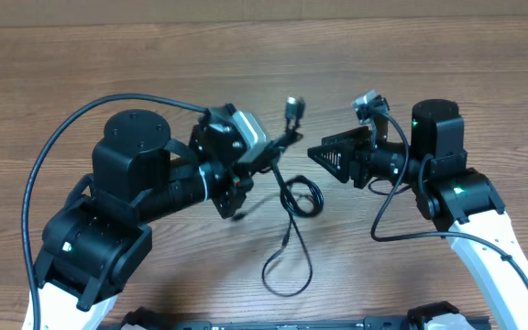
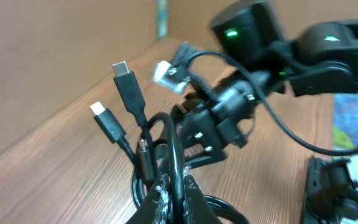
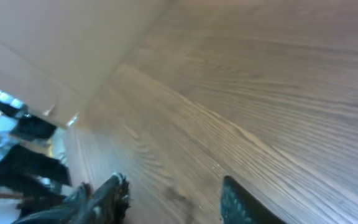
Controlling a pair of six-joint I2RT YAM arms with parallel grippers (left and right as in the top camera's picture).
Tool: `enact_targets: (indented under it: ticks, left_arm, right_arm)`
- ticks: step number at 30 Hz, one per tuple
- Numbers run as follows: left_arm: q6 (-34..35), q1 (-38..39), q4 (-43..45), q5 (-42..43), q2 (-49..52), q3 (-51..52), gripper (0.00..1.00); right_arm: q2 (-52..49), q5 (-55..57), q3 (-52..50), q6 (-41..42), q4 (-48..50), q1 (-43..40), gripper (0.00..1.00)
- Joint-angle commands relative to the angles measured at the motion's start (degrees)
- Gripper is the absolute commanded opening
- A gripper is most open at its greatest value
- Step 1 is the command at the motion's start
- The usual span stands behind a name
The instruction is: Untangle cables
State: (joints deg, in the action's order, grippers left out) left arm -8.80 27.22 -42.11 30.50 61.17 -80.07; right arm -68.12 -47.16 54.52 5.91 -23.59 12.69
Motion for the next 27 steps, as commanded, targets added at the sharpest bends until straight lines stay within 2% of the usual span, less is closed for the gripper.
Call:
enact_targets:
  ticks: [1,6,11,17,23,27]
  left_arm:
    - [6.0,-0.2,0.4,-3.7,-0.1,-1.4,0.04]
    - [10.1,-0.2,0.3,-3.3,1.5,-1.4,0.04]
    - [10.5,-0.2,1.0,3.0,3.3,-1.4,0.04]
    - [10.6,-0.2,2.1,6.1,4.7,-1.4,0.04]
    - [10.7,-0.2,3.6,10.4,4.9,-1.4,0.04]
    - [13.2,-0.2,3.5,11.7,5.3,-1.4,0.04]
  right_arm:
    - [0.1,-7.8,-0.1,5.3,2.6,-0.2,0.49]
    - [0.1,-14.6,-0.1,5.3,9.8,-0.2,0.50]
    - [0.1,-14.7,-0.1,5.3,16.1,-0.2,0.53]
    - [0.1,-16.8,-0.1,5.2,20.9,-0.2,0.57]
    - [0.1,-17.0,-0.1,5.2,25.0,-0.2,0.57]
    - [0.1,-17.1,-0.1,5.2,29.4,-0.2,0.56]
